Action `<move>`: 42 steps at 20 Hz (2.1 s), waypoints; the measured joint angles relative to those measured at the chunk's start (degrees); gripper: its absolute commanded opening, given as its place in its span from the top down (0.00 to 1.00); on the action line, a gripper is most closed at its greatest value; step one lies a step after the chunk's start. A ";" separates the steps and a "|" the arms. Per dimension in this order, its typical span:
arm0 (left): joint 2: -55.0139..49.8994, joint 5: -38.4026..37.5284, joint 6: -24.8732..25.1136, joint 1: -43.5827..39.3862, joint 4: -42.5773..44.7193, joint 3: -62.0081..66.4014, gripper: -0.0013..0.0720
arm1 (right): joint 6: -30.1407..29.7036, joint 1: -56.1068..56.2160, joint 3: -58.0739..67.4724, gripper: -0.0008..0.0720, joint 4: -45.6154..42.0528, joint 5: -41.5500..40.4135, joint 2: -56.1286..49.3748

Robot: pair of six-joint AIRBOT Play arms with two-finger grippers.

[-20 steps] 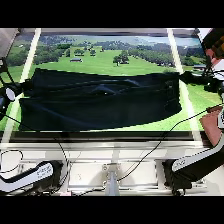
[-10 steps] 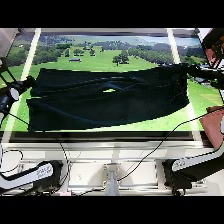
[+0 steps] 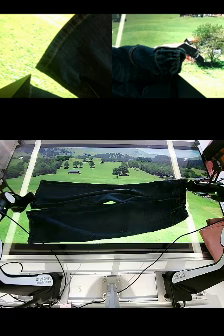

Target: Fold the clothes and pants, and hang the long-sleeved shirts on hangers.

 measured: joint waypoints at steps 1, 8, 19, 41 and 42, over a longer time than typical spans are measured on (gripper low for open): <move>-0.94 -1.03 0.20 0.59 -0.39 1.22 0.03 | 0.04 0.00 0.00 0.90 -0.24 0.13 0.00; -7.08 -4.28 5.55 2.49 -8.52 4.00 0.38 | 1.31 0.00 0.00 0.90 -0.79 0.48 0.00; -9.33 19.89 13.70 -0.31 -14.99 5.07 0.95 | 6.93 0.02 0.00 0.90 -1.33 -2.03 0.00; -10.47 19.17 17.07 -1.86 -14.62 5.92 0.02 | 22.49 9.31 0.07 0.28 -6.34 -42.77 -4.20; -10.47 18.60 17.20 -1.99 -14.71 5.90 0.02 | 22.49 9.35 0.02 0.28 -6.38 -42.64 -4.26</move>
